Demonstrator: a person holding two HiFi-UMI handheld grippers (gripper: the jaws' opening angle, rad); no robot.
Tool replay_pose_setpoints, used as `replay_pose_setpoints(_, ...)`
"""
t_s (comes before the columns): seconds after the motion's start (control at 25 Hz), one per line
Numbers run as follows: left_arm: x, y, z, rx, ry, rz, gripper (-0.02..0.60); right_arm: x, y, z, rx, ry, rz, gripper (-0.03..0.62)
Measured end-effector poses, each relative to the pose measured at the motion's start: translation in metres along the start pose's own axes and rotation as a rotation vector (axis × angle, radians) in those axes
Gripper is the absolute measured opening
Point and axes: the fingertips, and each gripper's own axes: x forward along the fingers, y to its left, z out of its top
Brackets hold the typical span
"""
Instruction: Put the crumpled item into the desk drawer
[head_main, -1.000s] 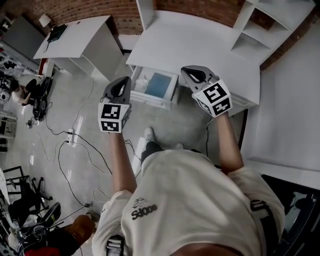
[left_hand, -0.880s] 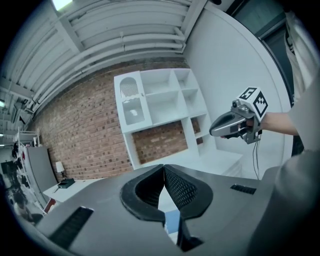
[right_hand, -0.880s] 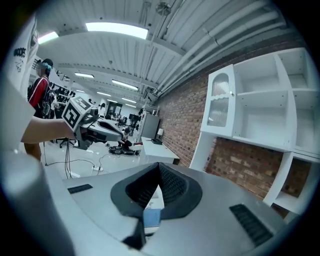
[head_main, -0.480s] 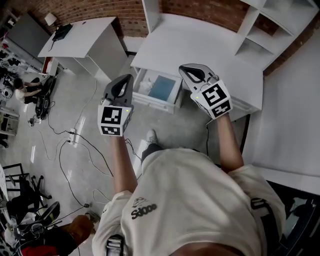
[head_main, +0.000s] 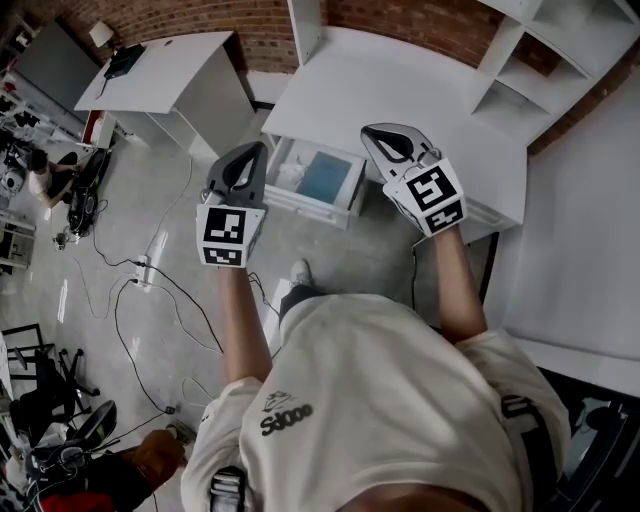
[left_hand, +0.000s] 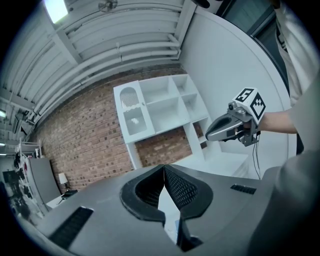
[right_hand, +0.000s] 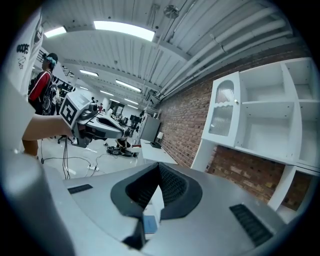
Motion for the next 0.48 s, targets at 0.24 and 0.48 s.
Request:
replay_pose_setpoints(0.24,0.006,0.006,-0.003,-0.011,-0.002,0.018,0.018,0.005,-0.005,-0.006,0.011,0.007,-0.006,0.005)
replay_pose_setpoints(0.48,0.015,0.009,-0.005,-0.011,0.001,0.018,0.018,0.012,-0.013,-0.017,0.013,0.013,-0.014,0.005)
